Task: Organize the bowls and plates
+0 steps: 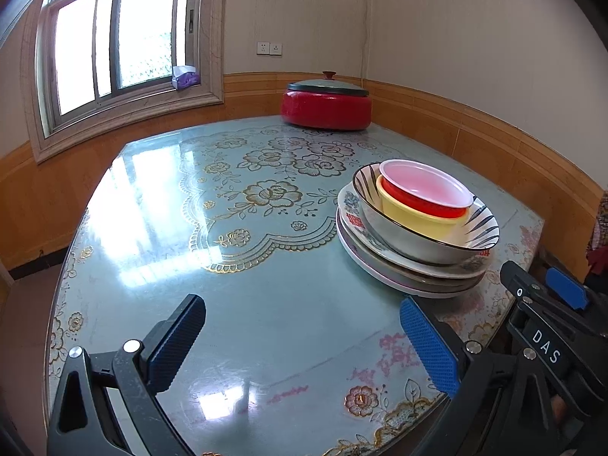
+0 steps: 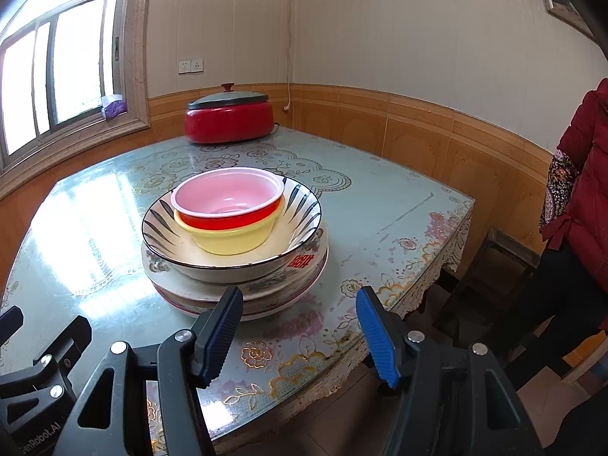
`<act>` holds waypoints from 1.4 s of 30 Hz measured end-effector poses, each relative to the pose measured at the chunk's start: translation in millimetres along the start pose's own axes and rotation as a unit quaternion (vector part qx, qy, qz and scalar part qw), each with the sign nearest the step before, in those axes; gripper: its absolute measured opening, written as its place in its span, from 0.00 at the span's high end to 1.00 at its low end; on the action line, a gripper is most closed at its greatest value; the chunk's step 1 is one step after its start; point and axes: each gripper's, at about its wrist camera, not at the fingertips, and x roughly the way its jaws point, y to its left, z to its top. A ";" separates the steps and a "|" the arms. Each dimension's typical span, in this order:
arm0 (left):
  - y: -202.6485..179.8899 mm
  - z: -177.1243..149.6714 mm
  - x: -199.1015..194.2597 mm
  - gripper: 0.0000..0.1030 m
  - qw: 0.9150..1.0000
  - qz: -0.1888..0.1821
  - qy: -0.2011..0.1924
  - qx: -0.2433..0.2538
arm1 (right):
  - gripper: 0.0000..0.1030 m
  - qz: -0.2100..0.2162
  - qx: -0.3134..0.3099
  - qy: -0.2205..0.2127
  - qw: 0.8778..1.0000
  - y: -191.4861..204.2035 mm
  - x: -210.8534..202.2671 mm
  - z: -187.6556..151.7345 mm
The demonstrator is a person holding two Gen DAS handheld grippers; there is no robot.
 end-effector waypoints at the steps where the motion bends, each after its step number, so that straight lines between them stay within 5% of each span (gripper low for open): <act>1: -0.5 0.4 -0.2 0.00 1.000 -0.001 -0.002 -0.003 | 0.39 0.000 0.000 0.000 1.000 -0.5 0.5 -0.2; 42: -14.1 7.8 11.8 0.00 1.000 -0.014 -0.001 0.008 | 0.39 0.003 -0.008 0.013 1.000 1.4 15.6 3.4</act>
